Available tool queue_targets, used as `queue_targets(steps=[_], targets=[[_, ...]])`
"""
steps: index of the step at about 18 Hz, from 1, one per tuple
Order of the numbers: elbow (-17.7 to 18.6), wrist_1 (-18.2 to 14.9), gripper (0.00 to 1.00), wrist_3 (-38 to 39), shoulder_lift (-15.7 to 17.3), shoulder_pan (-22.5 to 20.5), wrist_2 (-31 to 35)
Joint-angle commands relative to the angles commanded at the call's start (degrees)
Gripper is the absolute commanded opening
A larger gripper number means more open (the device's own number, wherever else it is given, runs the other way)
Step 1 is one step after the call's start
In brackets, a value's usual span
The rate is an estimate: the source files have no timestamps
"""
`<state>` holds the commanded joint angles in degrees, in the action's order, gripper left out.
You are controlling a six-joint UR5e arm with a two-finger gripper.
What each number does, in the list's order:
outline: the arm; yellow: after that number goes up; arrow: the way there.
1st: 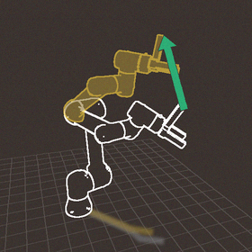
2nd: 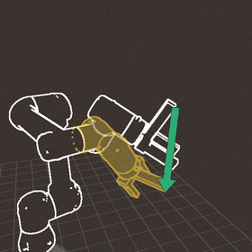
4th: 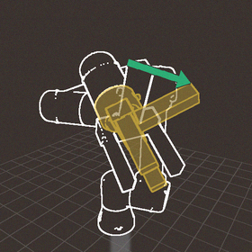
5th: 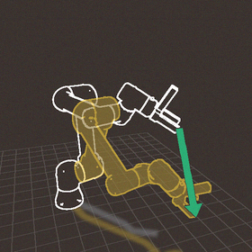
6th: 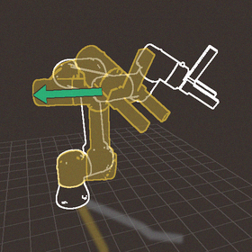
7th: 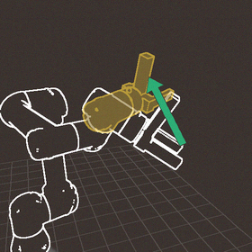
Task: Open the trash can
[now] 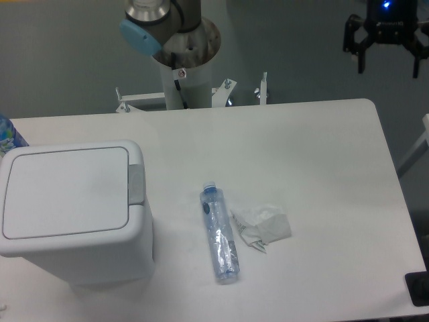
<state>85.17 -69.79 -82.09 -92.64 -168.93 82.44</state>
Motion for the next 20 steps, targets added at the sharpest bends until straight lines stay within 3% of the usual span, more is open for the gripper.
queue_targets(steps=[9, 15, 20], targets=[[0.18, -0.17, 1.00, 2.45, 0.26, 1.05, -0.09], [0.18, 0.00, 1.00, 15.44, 0.79, 5.35, -0.53], [-0.26, 0.09, 1.00, 28.54, 0.53, 11.33, -0.62]])
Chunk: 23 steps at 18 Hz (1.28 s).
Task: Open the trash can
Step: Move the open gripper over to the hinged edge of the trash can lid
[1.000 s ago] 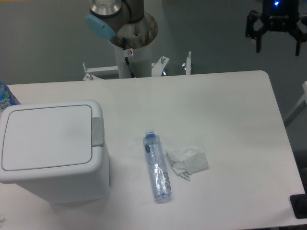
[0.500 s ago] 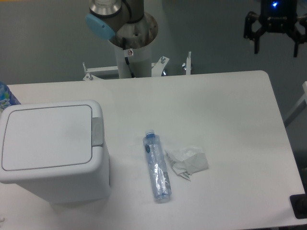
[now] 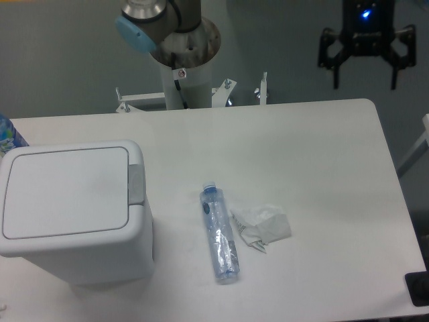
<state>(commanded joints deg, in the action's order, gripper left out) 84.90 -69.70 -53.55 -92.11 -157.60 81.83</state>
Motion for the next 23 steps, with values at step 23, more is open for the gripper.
queue_targets(steps=[23], targets=[[0.61, 1.32, 1.00, 40.10, -5.09, 18.81, -17.31]])
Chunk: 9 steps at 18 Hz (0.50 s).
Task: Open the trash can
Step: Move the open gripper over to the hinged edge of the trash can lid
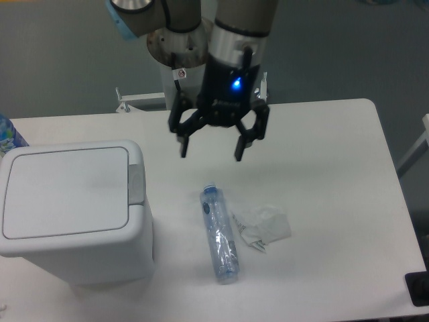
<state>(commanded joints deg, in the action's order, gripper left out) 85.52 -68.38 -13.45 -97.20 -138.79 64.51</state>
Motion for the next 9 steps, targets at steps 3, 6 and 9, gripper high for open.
queue_targets(steps=[3, 6, 9], targets=[[0.00, 0.00, 1.00, 0.09, -0.71, 1.23, 0.00], [0.00, 0.87, 1.00, 0.88, -1.32, 2.29, 0.00], [0.09, 1.32, 1.00, 0.97, -2.37, 2.91, 0.26]])
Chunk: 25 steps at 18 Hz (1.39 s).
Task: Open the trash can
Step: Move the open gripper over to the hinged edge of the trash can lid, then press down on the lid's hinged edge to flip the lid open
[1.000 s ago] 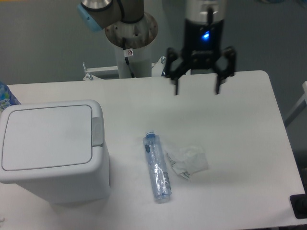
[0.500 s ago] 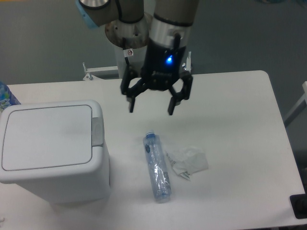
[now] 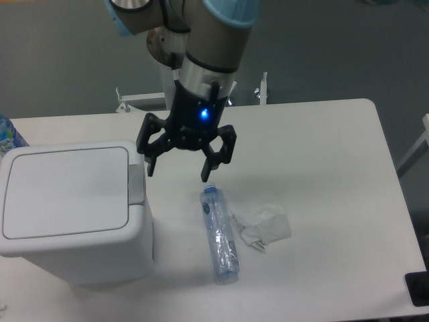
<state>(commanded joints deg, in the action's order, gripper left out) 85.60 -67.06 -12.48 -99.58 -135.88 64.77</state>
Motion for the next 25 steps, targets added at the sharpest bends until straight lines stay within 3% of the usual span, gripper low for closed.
queue_targets(steps=[25], targets=[[0.62, 0.79, 1.00, -0.44, -1.23, 0.79, 0.18]])
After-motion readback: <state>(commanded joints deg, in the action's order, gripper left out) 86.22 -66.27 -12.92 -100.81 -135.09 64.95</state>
